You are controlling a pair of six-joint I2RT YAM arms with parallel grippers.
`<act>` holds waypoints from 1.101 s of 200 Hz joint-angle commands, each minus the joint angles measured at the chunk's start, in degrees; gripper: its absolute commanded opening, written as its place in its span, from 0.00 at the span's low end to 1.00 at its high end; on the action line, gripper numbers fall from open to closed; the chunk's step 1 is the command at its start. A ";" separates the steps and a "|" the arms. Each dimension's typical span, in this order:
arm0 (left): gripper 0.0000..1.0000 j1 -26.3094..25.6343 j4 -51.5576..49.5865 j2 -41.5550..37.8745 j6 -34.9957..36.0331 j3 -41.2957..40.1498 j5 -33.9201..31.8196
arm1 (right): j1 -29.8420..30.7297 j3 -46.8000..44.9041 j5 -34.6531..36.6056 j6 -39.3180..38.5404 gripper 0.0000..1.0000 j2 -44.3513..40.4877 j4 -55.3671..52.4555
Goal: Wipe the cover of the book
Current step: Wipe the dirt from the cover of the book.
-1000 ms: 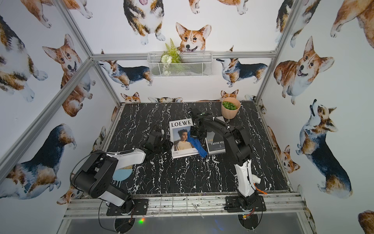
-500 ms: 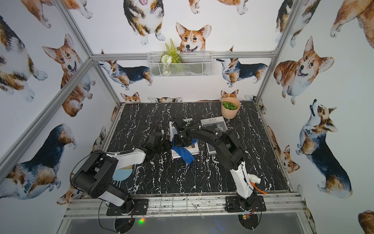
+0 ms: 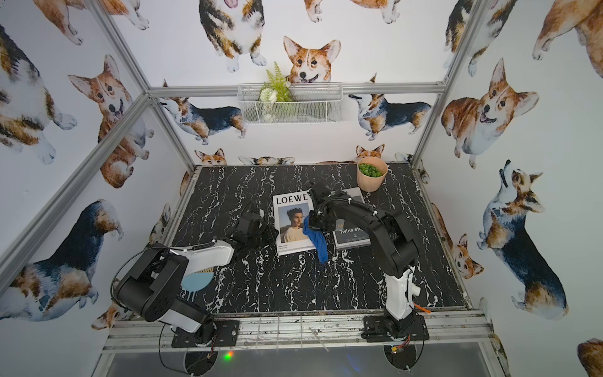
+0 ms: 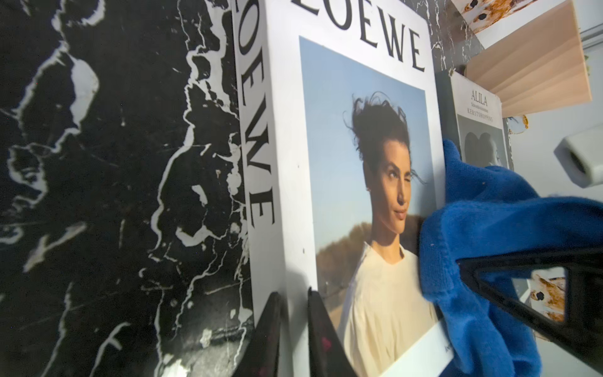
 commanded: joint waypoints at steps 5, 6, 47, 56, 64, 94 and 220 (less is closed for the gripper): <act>0.18 -0.08 -12.76 0.83 0.21 -0.57 -0.81 | 5.47 7.02 -2.66 2.11 0.00 7.85 -3.74; 0.18 -0.08 -12.74 0.83 0.20 -0.57 -0.76 | 5.65 7.50 -2.78 2.14 0.00 8.18 -3.78; 0.18 -0.08 -13.25 0.21 0.17 -0.83 -1.09 | 4.13 12.77 -2.47 1.42 0.00 12.52 -5.18; 0.18 -0.08 -13.38 -0.04 0.21 -1.07 -1.19 | 2.40 12.08 -2.64 0.92 0.00 12.11 -5.48; 0.18 -0.08 -13.56 -0.21 0.28 -1.17 -1.35 | 0.55 11.10 -2.60 0.59 0.00 11.24 -5.41; 0.18 -0.08 -13.60 -0.49 0.54 -1.71 -1.74 | -5.40 7.38 -1.51 -0.36 0.00 7.69 -5.20; 0.18 -0.08 -13.68 0.00 0.46 -1.71 -1.82 | 1.80 38.29 -2.35 0.31 0.00 26.40 -13.78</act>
